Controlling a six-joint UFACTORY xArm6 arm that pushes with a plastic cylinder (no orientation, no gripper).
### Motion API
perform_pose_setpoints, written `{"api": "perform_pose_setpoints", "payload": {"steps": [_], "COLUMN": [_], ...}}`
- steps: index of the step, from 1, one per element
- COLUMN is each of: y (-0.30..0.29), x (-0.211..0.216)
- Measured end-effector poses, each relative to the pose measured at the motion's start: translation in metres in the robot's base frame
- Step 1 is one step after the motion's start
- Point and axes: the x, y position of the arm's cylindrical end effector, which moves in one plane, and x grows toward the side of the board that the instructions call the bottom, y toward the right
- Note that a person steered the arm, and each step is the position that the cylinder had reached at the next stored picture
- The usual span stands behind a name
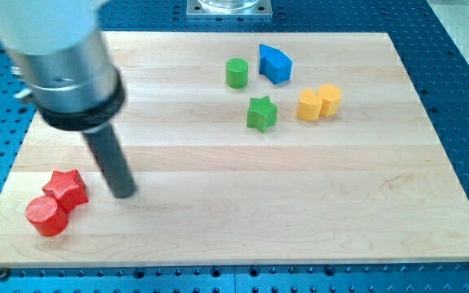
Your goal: Keep the yellow blocks and green star horizontally at the center of the board
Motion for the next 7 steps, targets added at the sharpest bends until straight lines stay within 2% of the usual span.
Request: {"api": "perform_pose_setpoints", "payload": {"steps": [1,2,4,5,6,7], "y": [0.081,0.177,0.386,0.406,0.384,0.333], "x": [0.042,0.038,-0.051,-0.116,-0.19,-0.194]}}
